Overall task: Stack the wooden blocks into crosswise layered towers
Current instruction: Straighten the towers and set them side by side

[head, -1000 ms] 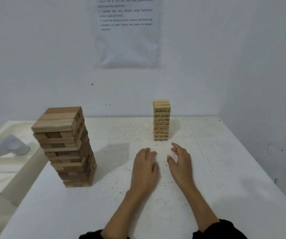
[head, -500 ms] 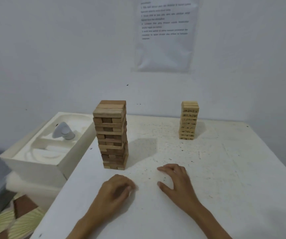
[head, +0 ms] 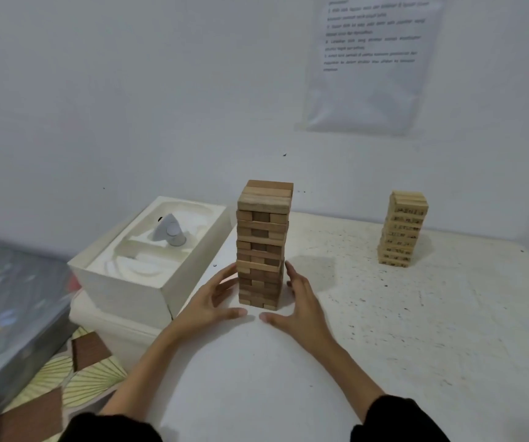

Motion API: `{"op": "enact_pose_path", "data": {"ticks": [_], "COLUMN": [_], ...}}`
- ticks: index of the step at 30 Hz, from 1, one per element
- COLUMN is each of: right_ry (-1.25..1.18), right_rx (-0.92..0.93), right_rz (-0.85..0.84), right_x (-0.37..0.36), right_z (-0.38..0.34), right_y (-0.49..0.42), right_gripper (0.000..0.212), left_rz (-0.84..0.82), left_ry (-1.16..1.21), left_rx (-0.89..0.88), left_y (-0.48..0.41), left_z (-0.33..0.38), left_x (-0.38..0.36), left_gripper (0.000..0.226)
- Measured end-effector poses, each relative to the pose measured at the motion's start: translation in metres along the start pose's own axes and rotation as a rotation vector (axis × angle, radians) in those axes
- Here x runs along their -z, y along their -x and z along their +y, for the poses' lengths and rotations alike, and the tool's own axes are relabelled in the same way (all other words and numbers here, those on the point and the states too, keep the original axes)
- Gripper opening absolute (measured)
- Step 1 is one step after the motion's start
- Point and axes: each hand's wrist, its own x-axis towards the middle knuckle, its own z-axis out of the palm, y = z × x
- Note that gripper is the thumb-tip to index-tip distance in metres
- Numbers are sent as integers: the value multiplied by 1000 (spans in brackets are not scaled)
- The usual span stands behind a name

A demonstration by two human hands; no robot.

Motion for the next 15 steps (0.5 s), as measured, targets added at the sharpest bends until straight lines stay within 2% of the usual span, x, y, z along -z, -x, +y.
{"op": "enact_pose_path", "data": {"ticks": [3, 10, 15], "right_ry": [36, 4, -40], "right_rx": [-9, -35, -43], "right_rz": [32, 121, 151], "right_x": [-5, -10, -11], "right_z": [1, 6, 6], "right_y": [-6, -12, -12], "right_gripper": [102, 85, 84], "left_rz": [10, 229, 276], "left_ry": [-20, -1, 52], "left_rx": [-39, -16, -13], "left_y": [-5, -11, -10], "left_z": [2, 6, 12], "left_x": [-4, -20, -26], "left_gripper": [75, 52, 49]}}
